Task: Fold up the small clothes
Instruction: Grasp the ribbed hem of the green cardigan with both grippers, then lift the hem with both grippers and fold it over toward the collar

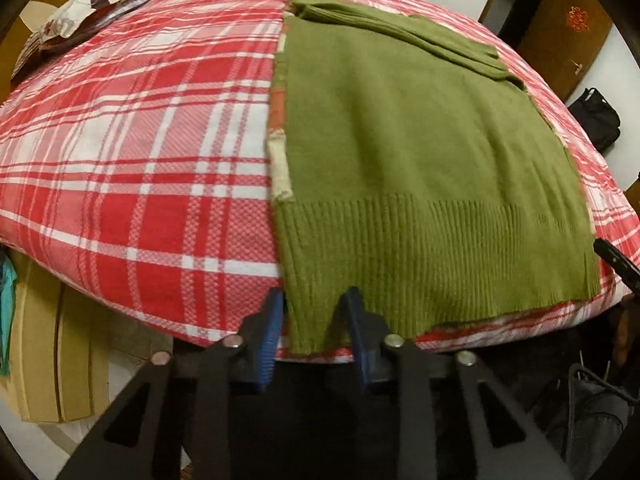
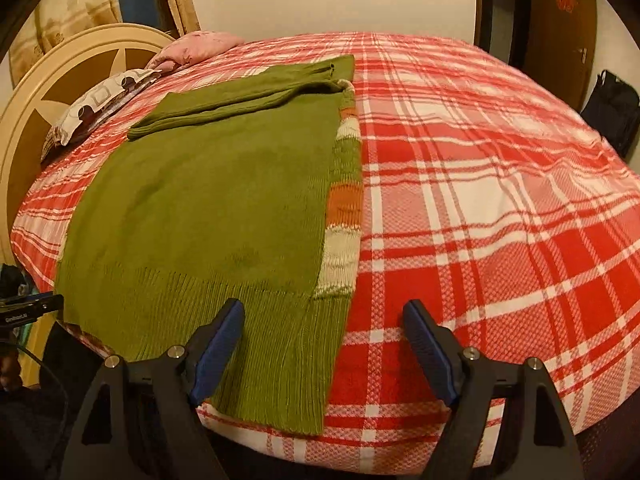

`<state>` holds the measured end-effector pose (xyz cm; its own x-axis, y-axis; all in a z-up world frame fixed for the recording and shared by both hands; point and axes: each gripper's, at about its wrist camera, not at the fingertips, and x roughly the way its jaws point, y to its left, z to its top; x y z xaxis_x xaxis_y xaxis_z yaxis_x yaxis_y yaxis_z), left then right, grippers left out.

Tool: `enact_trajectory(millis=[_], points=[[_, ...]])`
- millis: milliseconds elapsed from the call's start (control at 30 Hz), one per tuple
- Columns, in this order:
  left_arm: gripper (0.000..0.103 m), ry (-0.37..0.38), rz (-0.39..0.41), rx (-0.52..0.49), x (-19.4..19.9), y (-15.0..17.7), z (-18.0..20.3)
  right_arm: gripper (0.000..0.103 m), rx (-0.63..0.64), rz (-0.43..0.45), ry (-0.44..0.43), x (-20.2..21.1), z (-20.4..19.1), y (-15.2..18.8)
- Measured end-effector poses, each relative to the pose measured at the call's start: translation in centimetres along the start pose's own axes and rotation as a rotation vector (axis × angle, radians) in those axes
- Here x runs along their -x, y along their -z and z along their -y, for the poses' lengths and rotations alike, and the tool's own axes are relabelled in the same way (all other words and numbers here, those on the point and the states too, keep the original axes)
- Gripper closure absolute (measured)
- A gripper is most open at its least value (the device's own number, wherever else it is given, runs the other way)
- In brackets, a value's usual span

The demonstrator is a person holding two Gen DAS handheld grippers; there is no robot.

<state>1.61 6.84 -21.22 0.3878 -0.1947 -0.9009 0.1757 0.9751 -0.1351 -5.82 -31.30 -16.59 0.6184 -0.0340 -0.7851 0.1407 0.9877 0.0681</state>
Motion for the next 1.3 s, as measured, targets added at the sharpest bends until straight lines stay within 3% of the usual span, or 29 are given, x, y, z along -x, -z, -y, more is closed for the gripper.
enact_trajectory(millis=[133,267,300,500,567,633,667,767,900,933,1000,1167,1300], points=[[0.079,0.026,-0.011,0.007,-0.3,0.0,-0.1,0.029,0.004,-0.005,-0.002,0.3,0.1,0.4],[0.078,0.025,-0.016,0.006,-0.5,0.1,0.0,0.032,0.001,-0.016,-0.016,0.6,0.3,0.9],[0.072,0.016,-0.021,0.017,-0.6,0.0,-0.2,0.032,0.004,-0.019,-0.02,0.7,0.3,1.1],[0.075,0.022,-0.021,0.001,-0.5,0.0,-0.5,0.032,0.003,-0.031,-0.035,1.0,0.5,1.6],[0.088,0.025,-0.011,-0.032,-0.4,-0.1,0.2,0.041,0.005,-0.042,-0.03,0.8,0.5,1.7],[0.095,0.057,0.01,-0.054,0.0,-0.1,0.6,0.067,0.014,-0.051,-0.032,0.7,0.4,1.8],[0.095,0.06,0.036,-0.068,0.5,-0.1,0.8,0.072,0.013,-0.061,-0.052,0.7,0.4,1.9],[0.095,0.079,0.086,-0.087,1.4,0.0,1.0,0.075,0.022,-0.101,-0.15,0.5,-0.1,2.4],[0.095,0.071,0.085,-0.085,0.9,0.1,0.5,0.086,0.051,-0.103,-0.131,0.2,-0.4,2.7],[0.095,0.078,0.085,-0.079,1.1,0.2,0.2,0.093,0.033,-0.094,-0.137,0.3,0.0,2.6],[0.095,0.102,0.108,-0.07,1.5,0.0,-0.1,0.094,0.012,-0.059,-0.157,1.0,0.4,2.5],[0.095,0.142,0.239,-0.078,4.4,-0.7,-0.5,0.095,-0.014,0.054,-0.206,3.0,0.7,1.9],[0.096,0.179,0.288,-0.05,5.6,-1.7,-1.4,0.095,-0.032,0.152,-0.25,4.9,0.7,1.2]])
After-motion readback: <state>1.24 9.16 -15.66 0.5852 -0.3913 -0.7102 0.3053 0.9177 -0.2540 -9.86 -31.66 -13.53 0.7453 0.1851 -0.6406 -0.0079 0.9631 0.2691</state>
